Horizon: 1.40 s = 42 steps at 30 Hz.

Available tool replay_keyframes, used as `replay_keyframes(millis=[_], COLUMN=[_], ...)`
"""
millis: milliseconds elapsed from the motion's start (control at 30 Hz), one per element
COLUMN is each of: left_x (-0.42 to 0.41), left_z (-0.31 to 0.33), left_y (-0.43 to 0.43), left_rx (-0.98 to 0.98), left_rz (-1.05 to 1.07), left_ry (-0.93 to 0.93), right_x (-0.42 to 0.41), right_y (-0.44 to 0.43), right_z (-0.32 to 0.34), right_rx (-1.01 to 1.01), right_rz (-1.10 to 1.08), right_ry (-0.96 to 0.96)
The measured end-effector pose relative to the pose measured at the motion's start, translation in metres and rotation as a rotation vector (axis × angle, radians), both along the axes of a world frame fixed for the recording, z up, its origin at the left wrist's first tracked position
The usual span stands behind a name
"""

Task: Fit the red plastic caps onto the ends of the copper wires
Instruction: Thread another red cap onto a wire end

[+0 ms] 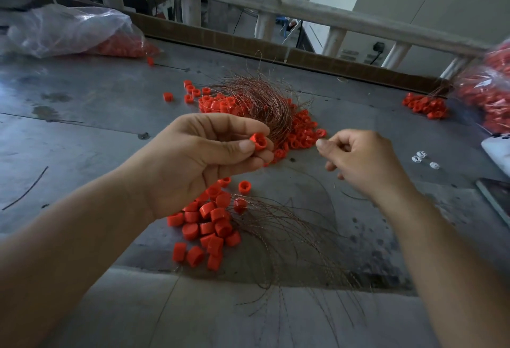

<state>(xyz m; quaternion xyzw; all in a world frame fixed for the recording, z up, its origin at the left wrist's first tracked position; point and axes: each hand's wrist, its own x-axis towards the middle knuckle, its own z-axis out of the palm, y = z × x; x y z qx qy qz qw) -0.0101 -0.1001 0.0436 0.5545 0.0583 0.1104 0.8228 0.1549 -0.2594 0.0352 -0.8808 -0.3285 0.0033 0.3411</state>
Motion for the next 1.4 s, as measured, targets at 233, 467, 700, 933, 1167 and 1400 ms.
replay_keyframes(millis=[233, 467, 700, 933, 1167, 1400], left_x=[0.001, 0.003, 0.002, 0.002, 0.001, 0.002], left_z=[0.000, 0.001, 0.001, -0.001, -0.001, -0.002], left_y=[-0.003, -0.003, -0.002, -0.003, -0.003, -0.006], left_rx=[-0.015, -0.008, 0.001, 0.023, 0.079, 0.137], left_rz=[0.005, -0.001, 0.009, 0.011, 0.026, 0.063], left_ry=[0.036, 0.037, 0.038, 0.037, 0.042, 0.057], right_x=[-0.001, 0.006, 0.006, 0.007, -0.003, -0.035], right_y=[0.024, 0.030, 0.030, 0.027, 0.015, 0.012], right_z=[-0.021, -0.029, -0.032, -0.033, -0.007, 0.012], right_rx=[-0.087, -0.127, -0.129, -0.124, 0.335, 0.472], right_rz=[0.178, 0.156, 0.150, 0.144, 0.162, 0.379], right_ry=[-0.156, -0.229, -0.253, -0.221, 0.308, 0.616])
